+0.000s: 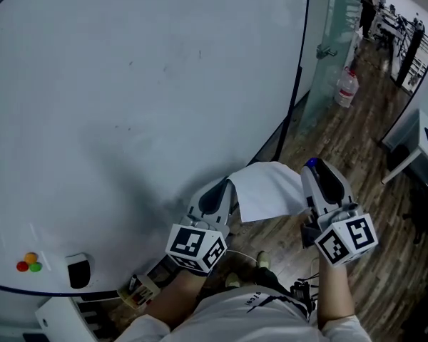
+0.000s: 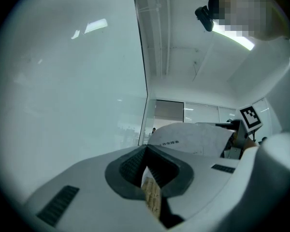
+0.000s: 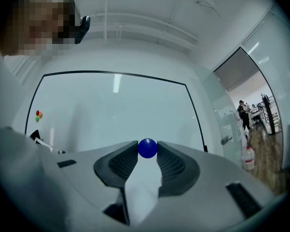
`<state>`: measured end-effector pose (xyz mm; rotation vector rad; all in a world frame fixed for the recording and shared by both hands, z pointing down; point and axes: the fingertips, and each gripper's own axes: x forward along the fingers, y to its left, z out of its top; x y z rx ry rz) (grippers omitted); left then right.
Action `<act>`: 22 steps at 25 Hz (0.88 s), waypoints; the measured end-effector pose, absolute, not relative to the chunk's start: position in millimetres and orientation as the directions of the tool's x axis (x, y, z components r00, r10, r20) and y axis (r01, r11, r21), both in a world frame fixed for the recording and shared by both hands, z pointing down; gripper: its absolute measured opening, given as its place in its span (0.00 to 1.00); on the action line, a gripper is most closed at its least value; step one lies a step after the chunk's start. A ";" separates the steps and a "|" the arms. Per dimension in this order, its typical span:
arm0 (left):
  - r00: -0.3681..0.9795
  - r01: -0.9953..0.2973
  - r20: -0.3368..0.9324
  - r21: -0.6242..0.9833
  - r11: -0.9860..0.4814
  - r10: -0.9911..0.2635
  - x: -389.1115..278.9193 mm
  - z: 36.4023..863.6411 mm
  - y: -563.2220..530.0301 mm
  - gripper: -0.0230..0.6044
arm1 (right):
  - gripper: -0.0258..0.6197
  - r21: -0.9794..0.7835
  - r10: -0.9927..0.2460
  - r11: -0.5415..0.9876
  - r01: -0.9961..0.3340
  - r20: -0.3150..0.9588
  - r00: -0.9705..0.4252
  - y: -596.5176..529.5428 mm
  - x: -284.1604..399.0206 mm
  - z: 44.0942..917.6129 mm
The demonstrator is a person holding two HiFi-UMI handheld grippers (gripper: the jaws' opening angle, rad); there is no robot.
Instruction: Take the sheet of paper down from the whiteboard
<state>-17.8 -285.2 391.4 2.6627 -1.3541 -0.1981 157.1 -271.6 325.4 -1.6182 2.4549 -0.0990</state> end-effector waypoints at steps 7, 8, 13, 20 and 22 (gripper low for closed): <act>0.604 -0.778 -0.058 0.174 -0.604 -0.795 -12.9 384.4 -277.8 0.06 | 0.24 -0.147 -0.912 0.408 -0.901 -0.122 -0.393 -267.1 148.4 325.2; 0.606 -0.777 -0.059 0.169 -0.606 -0.794 -12.8 382.9 -277.4 0.06 | 0.24 -0.143 -0.910 0.411 -0.900 -0.122 -0.396 -267.2 146.5 324.4; 0.612 -0.775 -0.070 0.149 -0.614 -0.788 -11.7 375.8 -277.3 0.06 | 0.24 -0.114 -0.900 0.433 -0.894 -0.106 -0.422 -269.4 135.3 324.6; 0.619 -0.769 -0.076 0.142 -0.623 -0.782 -7.5 371.0 -279.2 0.06 | 0.24 -0.101 -0.890 0.455 -0.885 -0.099 -0.446 -273.7 126.2 323.3; 0.618 -0.770 -0.078 0.141 -0.623 -0.782 -7.0 370.4 -279.7 0.06 | 0.24 -0.100 -0.888 0.459 -0.883 -0.098 -0.450 -274.8 125.1 323.6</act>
